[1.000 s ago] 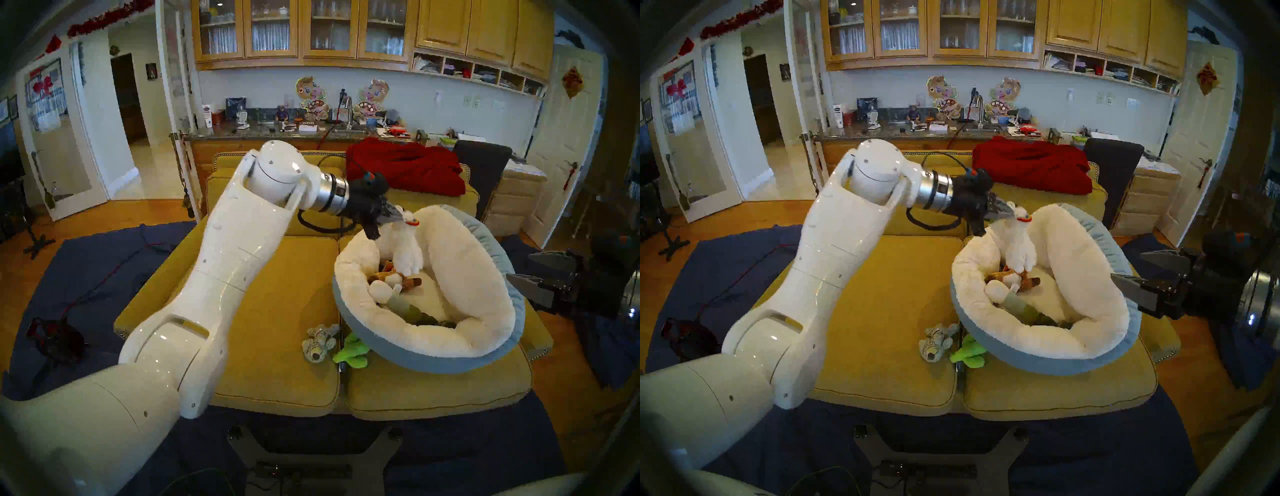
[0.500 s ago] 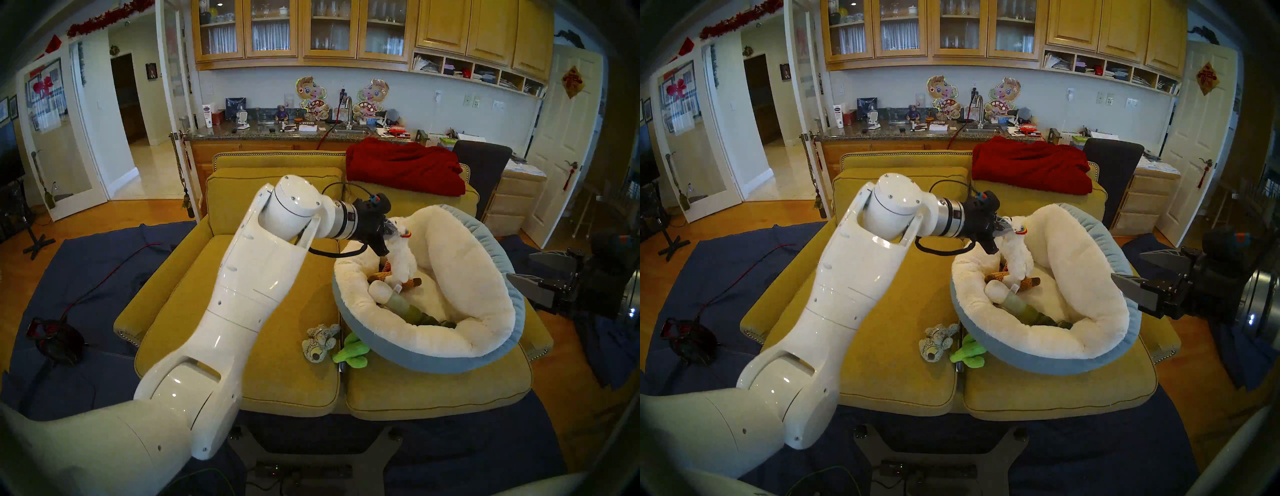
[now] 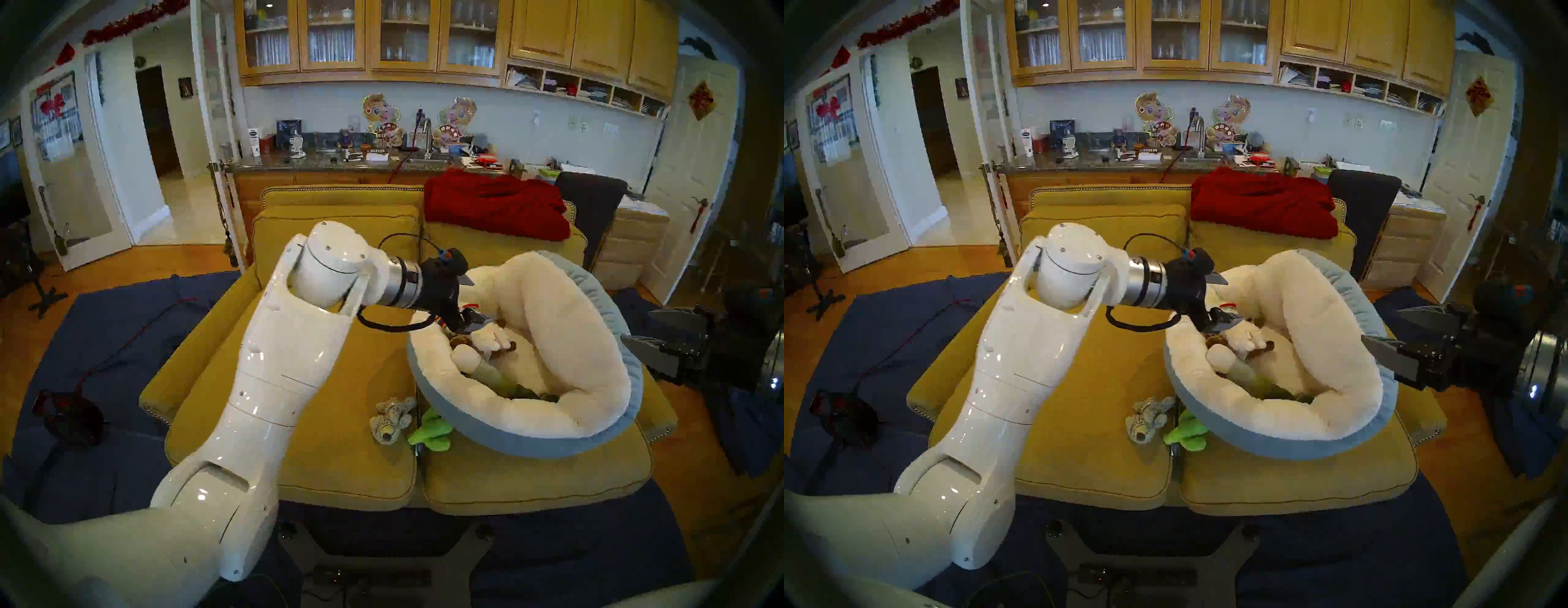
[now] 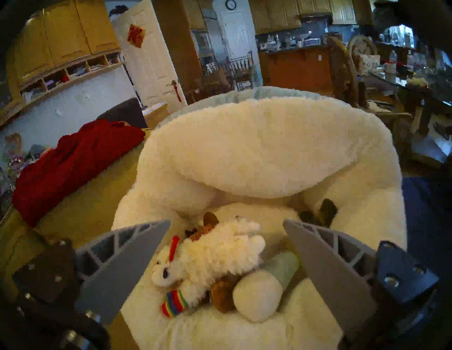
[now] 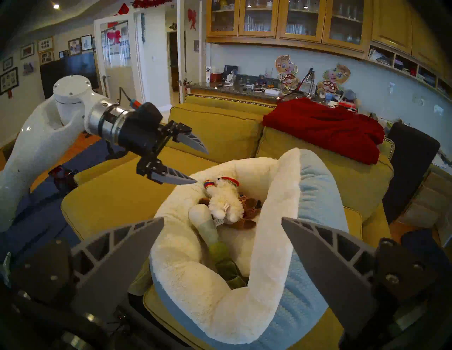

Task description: Put toys into dog bed

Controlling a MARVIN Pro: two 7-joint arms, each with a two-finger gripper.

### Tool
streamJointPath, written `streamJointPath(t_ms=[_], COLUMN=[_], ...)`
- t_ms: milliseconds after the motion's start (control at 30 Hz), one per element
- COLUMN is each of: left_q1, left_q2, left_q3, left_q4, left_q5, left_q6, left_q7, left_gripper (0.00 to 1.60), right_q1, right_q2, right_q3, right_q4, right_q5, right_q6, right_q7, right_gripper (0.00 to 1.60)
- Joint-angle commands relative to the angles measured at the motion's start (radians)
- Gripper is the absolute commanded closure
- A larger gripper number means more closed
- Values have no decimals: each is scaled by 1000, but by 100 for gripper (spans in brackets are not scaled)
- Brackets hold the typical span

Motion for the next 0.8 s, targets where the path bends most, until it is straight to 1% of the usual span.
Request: streamJointPath(t_ms=[0,100,133,167,233,267,333,367,400,433,467,567,600,633,667,700,733,767], left_q1=[17,54,76,92,134,150,192,194,194,235,254,297,297,341,355,357,391,386], left_q2=[109,149,176,174,210,213,253,248,248,286,302,337,337,369,384,385,408,407], left_q3=[-64,-99,-108,-128,-145,-158,-170,-176,-176,-177,-176,-164,-164,-167,-166,-164,-174,-169], left_q4=[-116,-150,-178,-175,-212,-215,-254,-248,-248,-285,-300,-327,-327,-354,-360,-354,-376,-364], left_q5=[-10,-13,-16,-6,-11,-12,-27,-24,-24,-39,-46,-68,-68,-83,-92,-96,-102,-106], left_q6=[29,46,59,58,73,74,90,93,93,108,111,133,133,140,144,147,142,145], left_q7=[-74,-98,-98,-99,-93,-93,-88,-82,-82,-79,-75,-52,-52,-46,-36,-17,-28,-3], left_gripper=[0,0,0,0,0,0,0,0,0,0,0,0,0,0,0,0,0,0], right_q1=[3,3,3,3,3,3,3,3,3,3,3,3,3,3,3,3,3,3], right_q2=[3,2,2,2,2,2,2,2,2,2,2,2,2,2,2,2,3,3], right_q3=[10,10,9,9,9,9,9,9,9,9,9,9,9,9,10,10,10,10], right_q4=[0,0,0,0,0,0,0,0,0,0,0,0,0,0,0,0,0,0], right_q5=[-1,-1,-1,-1,-1,-1,-1,-1,-1,-1,-1,-1,-1,-1,-1,-1,-1,-1], right_q6=[-1,-1,-1,-1,-1,-1,-1,-1,-1,-1,-1,-1,-1,-1,-1,-1,-1,-1], right_q7=[0,0,0,0,0,0,0,0,0,0,0,0,0,0,0,0,0,0], right_gripper=[0,0,0,0,0,0,0,0,0,0,0,0,0,0,0,0,0,0])
